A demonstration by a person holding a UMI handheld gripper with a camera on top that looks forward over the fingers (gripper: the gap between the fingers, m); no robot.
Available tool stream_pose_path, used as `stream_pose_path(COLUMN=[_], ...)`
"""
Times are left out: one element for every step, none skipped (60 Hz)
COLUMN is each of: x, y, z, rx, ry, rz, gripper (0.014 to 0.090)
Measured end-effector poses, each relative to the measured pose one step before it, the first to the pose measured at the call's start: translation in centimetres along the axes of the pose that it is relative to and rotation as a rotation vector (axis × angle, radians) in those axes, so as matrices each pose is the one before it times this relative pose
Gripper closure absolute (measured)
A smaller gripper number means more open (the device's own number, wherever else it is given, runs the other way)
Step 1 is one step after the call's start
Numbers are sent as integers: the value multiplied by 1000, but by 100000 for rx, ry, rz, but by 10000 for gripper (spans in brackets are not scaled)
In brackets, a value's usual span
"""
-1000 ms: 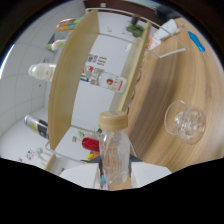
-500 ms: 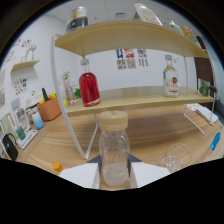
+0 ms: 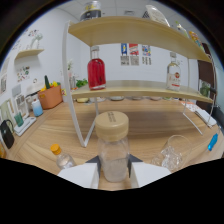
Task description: Make me a cup of Mount Fuji.
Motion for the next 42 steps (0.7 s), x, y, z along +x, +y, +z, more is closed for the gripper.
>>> stream_pose_path(x=[-66, -33, 23, 5, 5, -34, -41, 23, 32, 21, 79, 24, 106, 76, 39, 59, 84, 178, 154, 195, 226, 234, 277, 315, 386, 369, 307, 309, 398, 503, 456, 405, 403, 444, 438, 360, 274, 192, 248, 324, 287, 174], y=[100, 102, 94, 77, 130, 85, 77, 34, -15, -24, -21, -47, -115, -185, -225, -298, -353, -395, -335, -290, -303, -314, -327, -290, -235, -194, -237, -156, -133, -111, -123, -206, -225, -181, -129, -154, -282, -406, -471, -439, -477, -574], z=[-17, -28, -33, -42, -142, -72, -88, -111, -133, -149, -125, -240, -156, -255, -304, -354, -390, -455, -419, -373, -436, -454, -459, -430, -440, -431, -462, -398, -389, -388, -384, -400, -380, -355, -360, -377, -453, -409, -419, -421, -426, -437], rx=[-536, -636, -548, -574, -588, -811, -802, -724, -586, -618, -523, -706, -283, -28, 187, 362, 580, 454, 448, 243, 336, 407, 394, 318, 82, -131, -158, -242, -404, -699, -687, -455, -401, -686, -1144, -1239, -836, -516, -223, -225, -500, -308], ry=[-332, -261, -47, -160, 36, -323, -420, -198, -141, -269, -132, -125, -69, -60, -212, -144, -48, -59, 116, 345, 345, 352, 404, 590, 811, 802, 451, 394, 648, 947, 1067, 758, 651, 818, 910, 603, 239, 42, 150, 520, 592, 223], rz=[11, 17, -31, 94, 247, 227, 252, 193, 112, 120, 173, 310, 260, 327, 315, 347, 289, 71, 43, 29, -135, -92, -85, -82, -94, -98, -257, -206, -203, -124, -8, 75, 201, 287, 269, 239, 229, 286, 204, 95, 0, -113], gripper=[611, 610, 606, 586, 563, 538, 513, 484, 447, 384, 314, 237, 181, 192, 203, 204, 196, 192, 188, 190, 189, 189, 188, 189, 191, 194, 194, 194, 196, 197, 194, 192, 196, 196, 198, 197, 198, 195, 197, 197, 197, 199])
